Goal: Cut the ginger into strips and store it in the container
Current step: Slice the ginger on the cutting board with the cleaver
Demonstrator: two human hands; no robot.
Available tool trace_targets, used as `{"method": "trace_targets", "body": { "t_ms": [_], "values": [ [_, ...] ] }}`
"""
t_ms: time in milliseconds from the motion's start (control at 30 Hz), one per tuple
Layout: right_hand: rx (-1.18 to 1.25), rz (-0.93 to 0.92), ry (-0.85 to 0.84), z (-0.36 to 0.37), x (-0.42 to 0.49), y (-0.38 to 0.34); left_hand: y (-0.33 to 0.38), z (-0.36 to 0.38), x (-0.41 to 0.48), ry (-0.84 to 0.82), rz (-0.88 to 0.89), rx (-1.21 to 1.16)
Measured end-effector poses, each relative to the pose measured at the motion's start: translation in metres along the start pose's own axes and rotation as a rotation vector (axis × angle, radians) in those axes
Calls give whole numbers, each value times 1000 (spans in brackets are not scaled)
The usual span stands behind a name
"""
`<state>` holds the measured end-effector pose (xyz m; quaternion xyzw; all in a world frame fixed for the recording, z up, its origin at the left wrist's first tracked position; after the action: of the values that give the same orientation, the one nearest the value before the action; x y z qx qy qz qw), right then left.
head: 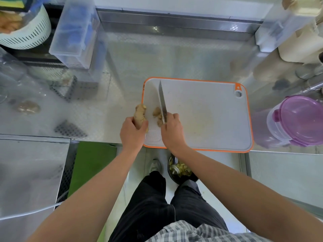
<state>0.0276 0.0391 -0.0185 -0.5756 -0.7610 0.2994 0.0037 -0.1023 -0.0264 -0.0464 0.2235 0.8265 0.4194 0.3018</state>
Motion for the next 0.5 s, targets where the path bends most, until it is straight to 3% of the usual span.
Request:
{"method": "trace_targets", "body": {
  "t_ms": [100, 233, 500],
  "values": [
    [-7, 34, 21, -4, 2, 11, 2, -2, 4, -10, 9, 0],
    [6, -95, -28, -3, -3, 9, 6, 2, 4, -45, 22, -4],
    [72, -50, -61, -16, 3, 36, 10, 8, 1, -53, 81, 64]
  ]
}}
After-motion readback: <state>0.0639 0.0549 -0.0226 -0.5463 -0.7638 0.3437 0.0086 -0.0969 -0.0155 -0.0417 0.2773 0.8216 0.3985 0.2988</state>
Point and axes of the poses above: each hand's wrist, its own x-axis towards the middle knuckle, its own z-axis out of the palm, y = z × x, the point moved 4 cm from there along x, towards the middle knuckle, and after that the axes turned 12 degrees about -x, right-handed, at the moved point
